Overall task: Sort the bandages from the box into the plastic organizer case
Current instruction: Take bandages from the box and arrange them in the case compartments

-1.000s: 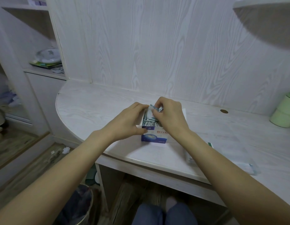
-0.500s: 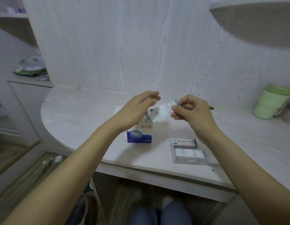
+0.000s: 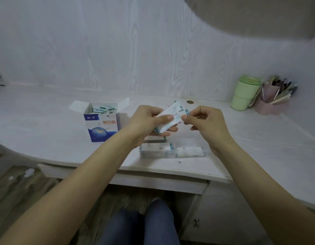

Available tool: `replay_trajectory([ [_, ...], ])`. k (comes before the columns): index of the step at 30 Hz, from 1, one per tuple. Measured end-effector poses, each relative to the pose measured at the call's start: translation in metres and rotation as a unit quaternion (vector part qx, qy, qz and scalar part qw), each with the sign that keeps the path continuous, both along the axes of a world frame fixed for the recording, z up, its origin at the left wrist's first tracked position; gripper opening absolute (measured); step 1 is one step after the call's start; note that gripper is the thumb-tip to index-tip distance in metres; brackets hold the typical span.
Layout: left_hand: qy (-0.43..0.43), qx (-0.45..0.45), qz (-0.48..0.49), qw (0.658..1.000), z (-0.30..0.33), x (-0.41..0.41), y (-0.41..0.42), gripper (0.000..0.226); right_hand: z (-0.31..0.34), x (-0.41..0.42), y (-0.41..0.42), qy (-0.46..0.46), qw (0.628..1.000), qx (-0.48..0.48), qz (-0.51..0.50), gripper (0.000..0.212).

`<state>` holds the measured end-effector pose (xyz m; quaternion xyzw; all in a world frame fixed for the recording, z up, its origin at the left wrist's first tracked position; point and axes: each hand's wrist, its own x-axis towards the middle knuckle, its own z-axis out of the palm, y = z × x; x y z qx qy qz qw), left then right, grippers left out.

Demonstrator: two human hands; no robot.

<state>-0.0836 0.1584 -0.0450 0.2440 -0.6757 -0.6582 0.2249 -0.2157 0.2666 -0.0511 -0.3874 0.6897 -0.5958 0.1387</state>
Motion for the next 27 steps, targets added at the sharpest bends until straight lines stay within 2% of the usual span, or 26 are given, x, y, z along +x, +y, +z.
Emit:
replay_trajectory([
  [4, 0.036, 0.01, 0.077, 0.996, -0.002, -0.011, 0.008, 0.003, -0.006, -0.014, 0.011, -0.061, 0.997, -0.024, -0.043, 0.017],
  [8, 0.046, 0.015, 0.091, 0.995, -0.006, -0.007, 0.004, 0.019, -0.013, -0.032, 0.021, -0.106, 0.993, 0.003, -0.061, 0.015],
  [11, 0.037, 0.013, 0.097, 0.995, -0.009, -0.004, 0.001, 0.026, -0.022, -0.041, 0.025, -0.046, 0.993, 0.087, -0.07, 0.02],
  [16, 0.031, 0.019, 0.09, 0.995, -0.013, -0.004, 0.002, 0.03, -0.031, -0.039, 0.024, 0.065, 0.983, 0.154, -0.072, 0.013],
  [19, 0.041, 0.015, 0.082, 0.996, -0.013, -0.005, 0.004, 0.024, -0.035, -0.036, 0.018, 0.181, 0.955, 0.228, -0.051, 0.015],
  [23, 0.045, 0.014, 0.081, 0.996, -0.011, -0.005, 0.004, 0.019, -0.039, -0.032, 0.011, 0.256, 0.923, 0.287, -0.028, 0.008],
  [27, 0.044, 0.015, 0.08, 0.996, -0.012, -0.005, 0.004, 0.019, -0.036, -0.028, 0.009, 0.318, 0.882, 0.347, -0.028, 0.014],
])
